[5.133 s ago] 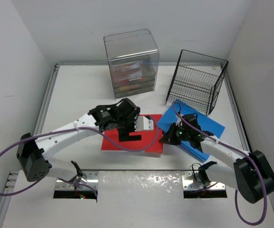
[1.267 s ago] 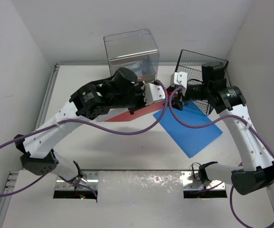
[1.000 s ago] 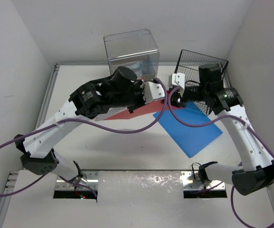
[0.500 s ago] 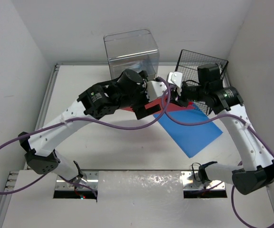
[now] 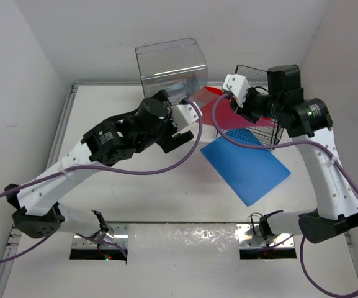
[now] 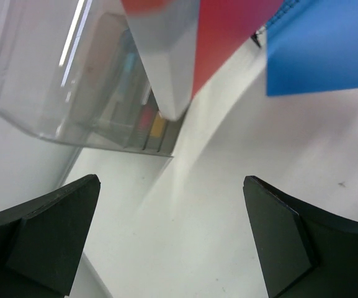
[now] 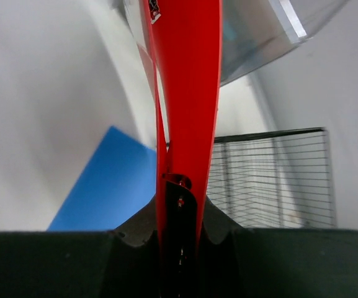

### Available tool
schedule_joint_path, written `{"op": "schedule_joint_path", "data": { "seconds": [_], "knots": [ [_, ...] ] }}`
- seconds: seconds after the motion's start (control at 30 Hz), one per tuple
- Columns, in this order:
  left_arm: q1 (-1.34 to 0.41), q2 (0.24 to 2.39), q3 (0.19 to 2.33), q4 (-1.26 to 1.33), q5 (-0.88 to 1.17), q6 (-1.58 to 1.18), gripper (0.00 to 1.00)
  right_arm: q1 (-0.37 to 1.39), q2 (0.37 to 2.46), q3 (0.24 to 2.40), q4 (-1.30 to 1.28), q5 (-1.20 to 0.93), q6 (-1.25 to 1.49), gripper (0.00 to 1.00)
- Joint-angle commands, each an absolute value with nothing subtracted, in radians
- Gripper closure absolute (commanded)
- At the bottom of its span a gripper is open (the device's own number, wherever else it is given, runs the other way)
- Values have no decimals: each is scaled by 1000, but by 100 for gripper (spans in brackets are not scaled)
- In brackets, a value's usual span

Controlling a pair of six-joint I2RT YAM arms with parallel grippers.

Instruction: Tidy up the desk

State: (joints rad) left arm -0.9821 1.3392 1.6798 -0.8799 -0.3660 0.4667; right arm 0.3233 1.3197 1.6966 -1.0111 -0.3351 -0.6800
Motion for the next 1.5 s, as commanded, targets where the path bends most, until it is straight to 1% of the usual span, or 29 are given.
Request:
{"op": "schedule_joint_path", "data": {
  "seconds": [0.0, 0.13, 0.2, 0.3, 0.37, 0.47, 0.6, 0.83, 0.93, 1.17, 1.47],
  "knots": [
    [-988, 1273, 1657, -833, -460, 465, 1, 328, 1318, 1814, -979, -290, -684, 100],
    [-988, 1246, 1585, -807, -477, 466, 0, 327, 1333, 1942, -962, -207, -693, 100],
    [-988, 1239, 1537, -787, -497, 465, 0, 327, 1373, 2040, -1015, -118, -709, 100],
    [-986, 1226, 1500, -770, -500, 465, 0, 328, 1410, 2115, -1091, 42, -741, 100],
    [-988, 1224, 1502, -773, -491, 462, 0, 327, 1390, 2097, -1088, 124, -761, 100],
    [-988, 1226, 1502, -776, -463, 454, 0, 327, 1359, 2060, -1019, 182, -765, 100],
    [-988, 1242, 1494, -772, -456, 451, 1, 327, 1367, 2013, -901, 388, -829, 100],
    [-988, 1241, 1483, -758, -460, 443, 0, 305, 1477, 2097, -916, 405, -911, 100],
    [-988, 1238, 1480, -758, -462, 446, 1, 269, 1488, 2088, -894, 396, -919, 100],
    [-988, 1249, 1482, -752, -466, 456, 0, 167, 1537, 2054, -854, 235, -903, 100],
    [-988, 1264, 1477, -749, -480, 462, 0, 164, 1598, 2109, -864, 86, -940, 100]
  ]
}}
